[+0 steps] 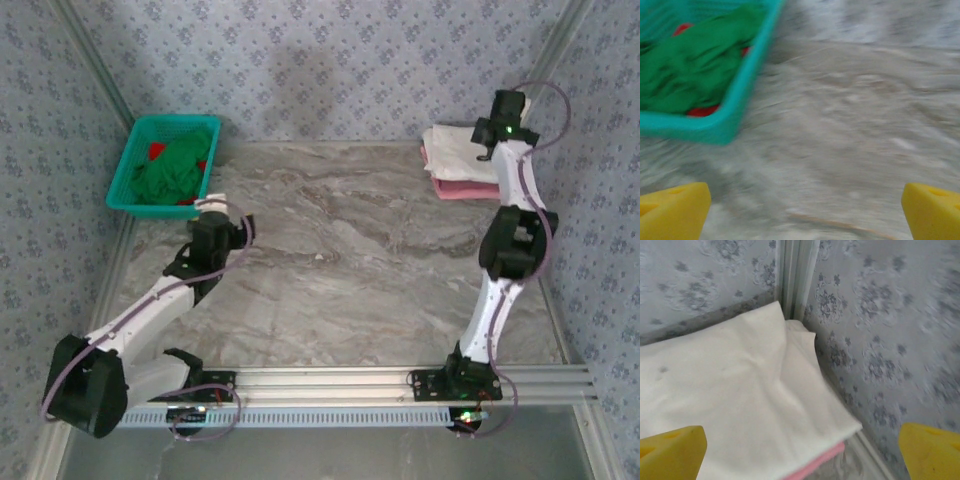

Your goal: Fold and stack the t-shirts

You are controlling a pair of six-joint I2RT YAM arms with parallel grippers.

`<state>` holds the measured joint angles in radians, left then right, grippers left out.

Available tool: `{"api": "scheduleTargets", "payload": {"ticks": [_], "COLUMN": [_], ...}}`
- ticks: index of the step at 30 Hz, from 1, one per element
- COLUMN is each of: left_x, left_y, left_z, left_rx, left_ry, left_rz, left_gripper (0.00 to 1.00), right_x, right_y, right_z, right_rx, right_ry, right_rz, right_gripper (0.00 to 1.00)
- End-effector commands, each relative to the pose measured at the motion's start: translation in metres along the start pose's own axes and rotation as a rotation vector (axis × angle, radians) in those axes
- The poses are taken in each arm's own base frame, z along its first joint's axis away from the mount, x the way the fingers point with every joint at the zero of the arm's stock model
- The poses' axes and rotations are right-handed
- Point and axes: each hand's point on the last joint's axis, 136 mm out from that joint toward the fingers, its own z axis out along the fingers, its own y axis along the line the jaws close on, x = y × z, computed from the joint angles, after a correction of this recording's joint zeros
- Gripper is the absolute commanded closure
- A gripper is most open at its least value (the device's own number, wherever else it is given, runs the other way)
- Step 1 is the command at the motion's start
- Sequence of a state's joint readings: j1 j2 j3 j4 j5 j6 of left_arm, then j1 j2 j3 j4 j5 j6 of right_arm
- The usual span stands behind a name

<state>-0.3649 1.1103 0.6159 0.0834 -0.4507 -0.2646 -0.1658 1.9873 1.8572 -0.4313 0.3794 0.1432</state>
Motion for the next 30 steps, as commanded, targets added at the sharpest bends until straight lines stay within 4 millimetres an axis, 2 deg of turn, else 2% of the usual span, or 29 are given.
{"api": "scheduleTargets", "payload": {"ticks": [1, 3, 4, 5, 8, 11, 13, 15, 19, 22, 24, 30], "left_x": [-0.015, -0.010, -0.009, -0.007, 0.007, 0.026, 0.034, 0.041, 0.042, 0.049, 0.054, 0.055], "left_y": [0.052, 0.066, 0.072, 0.077, 0.095, 0.110, 0.115, 0.114, 0.094, 0.080, 0.077, 0.075], "left_z": [0.008, 0.015, 0.018, 0.020, 0.033, 0.051, 0.060, 0.068, 0.073, 0.069, 0.069, 0.079], "left_rx": [-0.185, -0.244, -0.271, -0.294, -0.306, -0.268, -0.234, -0.162, -0.058, 0.027, 0.051, 0.052], "left_ry": [-0.071, -0.071, -0.086, -0.093, -0.088, -0.069, -0.102, -0.111, -0.092, -0.143, -0.157, -0.101], "left_rz": [-0.099, -0.026, 0.024, 0.048, 0.015, -0.050, -0.071, -0.097, -0.043, -0.015, -0.007, 0.003], "left_gripper": [0.02, 0.02, 0.02, 0.02, 0.02, 0.02, 0.02, 0.02, 0.02, 0.02, 0.02, 0.02], "right_x": [0.003, 0.035, 0.066, 0.084, 0.145, 0.185, 0.190, 0.179, 0.178, 0.196, 0.210, 0.229], "right_y": [0.022, 0.027, 0.026, 0.027, 0.039, 0.047, 0.046, 0.054, 0.049, 0.042, 0.041, 0.047], "right_z": [-0.074, -0.099, -0.101, -0.106, -0.109, -0.103, -0.097, -0.098, -0.093, -0.086, -0.084, -0.078], "right_rx": [-0.135, -0.173, -0.179, -0.200, -0.241, -0.245, -0.251, -0.264, -0.324, -0.395, -0.365, -0.424], "right_ry": [-0.180, -0.224, -0.189, -0.173, -0.143, -0.164, -0.129, -0.246, -0.233, -0.084, -0.113, -0.190], "right_rz": [0.121, 0.109, 0.099, 0.093, -0.039, -0.145, -0.167, -0.252, -0.228, -0.130, -0.182, -0.162], "right_gripper": [0.00, 0.00, 0.00, 0.00, 0.00, 0.00, 0.00, 0.00, 0.00, 0.00, 0.00, 0.00]}}
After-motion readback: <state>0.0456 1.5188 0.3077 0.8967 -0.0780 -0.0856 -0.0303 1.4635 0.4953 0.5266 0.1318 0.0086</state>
